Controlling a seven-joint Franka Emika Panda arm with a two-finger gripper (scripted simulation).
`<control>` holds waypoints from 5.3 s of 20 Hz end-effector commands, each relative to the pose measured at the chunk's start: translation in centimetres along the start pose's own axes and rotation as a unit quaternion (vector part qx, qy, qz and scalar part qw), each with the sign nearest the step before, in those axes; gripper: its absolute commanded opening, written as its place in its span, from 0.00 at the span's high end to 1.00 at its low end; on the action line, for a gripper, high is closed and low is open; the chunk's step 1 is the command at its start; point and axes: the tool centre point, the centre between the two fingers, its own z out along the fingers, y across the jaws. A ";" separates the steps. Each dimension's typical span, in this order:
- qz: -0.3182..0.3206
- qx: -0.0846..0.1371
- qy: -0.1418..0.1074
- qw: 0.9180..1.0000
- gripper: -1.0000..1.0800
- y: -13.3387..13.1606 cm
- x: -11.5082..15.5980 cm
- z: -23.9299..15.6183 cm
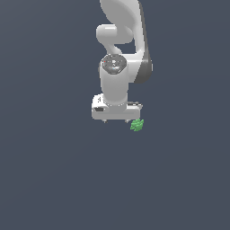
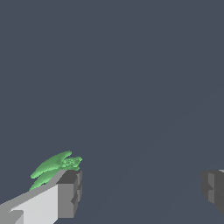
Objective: Pick up the object and move it to a goal position.
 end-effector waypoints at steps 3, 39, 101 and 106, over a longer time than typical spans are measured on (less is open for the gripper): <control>0.003 -0.001 0.000 1.000 0.04 0.2 0.0 0.0; 0.128 -0.011 0.017 0.992 0.04 -8.0 -3.9 6.0; 0.168 -0.009 0.025 0.985 1.00 -9.6 -4.1 5.8; 0.168 -0.009 0.025 0.985 1.00 -8.5 -3.0 2.6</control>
